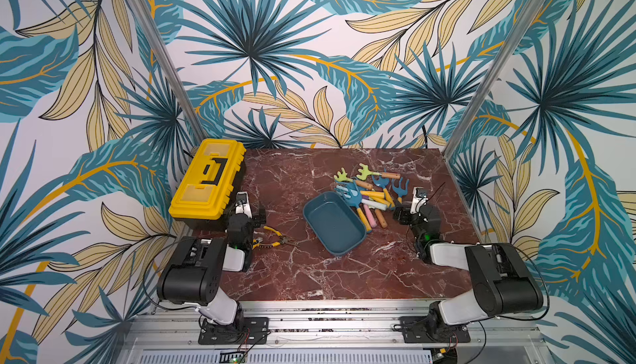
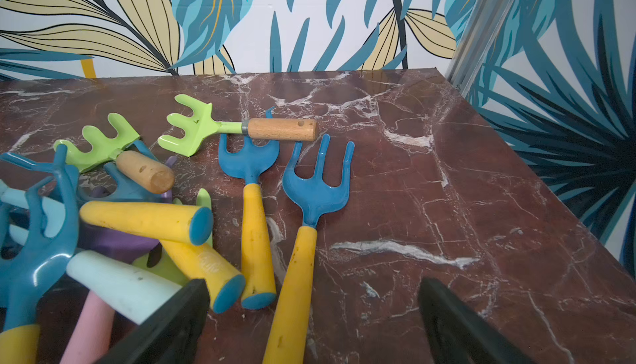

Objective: Put the rake into the storage box
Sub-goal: Move the storage box to the center of the board.

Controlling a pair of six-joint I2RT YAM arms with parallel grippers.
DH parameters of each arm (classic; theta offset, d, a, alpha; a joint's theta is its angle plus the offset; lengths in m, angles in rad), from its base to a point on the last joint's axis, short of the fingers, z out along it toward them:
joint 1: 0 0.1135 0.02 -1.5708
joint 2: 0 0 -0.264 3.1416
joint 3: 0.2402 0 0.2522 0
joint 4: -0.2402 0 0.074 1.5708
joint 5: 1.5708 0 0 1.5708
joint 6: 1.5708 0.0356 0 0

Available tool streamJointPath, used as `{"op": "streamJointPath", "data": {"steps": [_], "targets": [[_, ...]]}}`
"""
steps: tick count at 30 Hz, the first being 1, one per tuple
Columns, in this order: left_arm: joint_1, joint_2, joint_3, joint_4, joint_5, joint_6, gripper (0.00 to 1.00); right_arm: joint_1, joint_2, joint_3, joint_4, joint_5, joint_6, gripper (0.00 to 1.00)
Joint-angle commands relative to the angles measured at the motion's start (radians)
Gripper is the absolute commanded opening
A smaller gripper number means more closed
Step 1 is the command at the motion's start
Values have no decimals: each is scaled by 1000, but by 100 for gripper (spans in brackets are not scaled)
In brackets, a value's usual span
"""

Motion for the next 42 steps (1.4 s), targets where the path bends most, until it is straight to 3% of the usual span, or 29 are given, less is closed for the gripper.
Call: {"op": "streamJointPath", "data": {"steps": [1,19,22,25,27,29,33,36,38,42], "targets": [[11,-9,36,-24,6,-10,100,-4,-4,-17,18,-8,-10,99],[4,-9,21,5,5,2,100,-4,-10,-24,26,-5,-13,99],[-29,-41,-29,90,-74,20,100,-3,-52,-46,42,-22,-31,99],[-99,-151,-26,20,-188,73,100,-3,-177,44,-242,21,18,99],[-127,-234,-3,-75,-186,110,100,-3,-224,126,-432,6,39,99],[-151,-298,11,-127,-184,123,100,-3,-252,155,-500,-33,62,99],[-196,-436,68,-317,-173,50,100,-3,-341,210,-640,-120,181,99],[-208,-557,136,-553,-126,-121,100,-3,-404,292,-839,-138,288,99],[-212,-627,185,-749,-110,-301,100,-3,-423,322,-920,-126,325,99],[-212,-719,219,-940,56,-446,100,-3,-431,344,-1035,-96,401,99]]}}
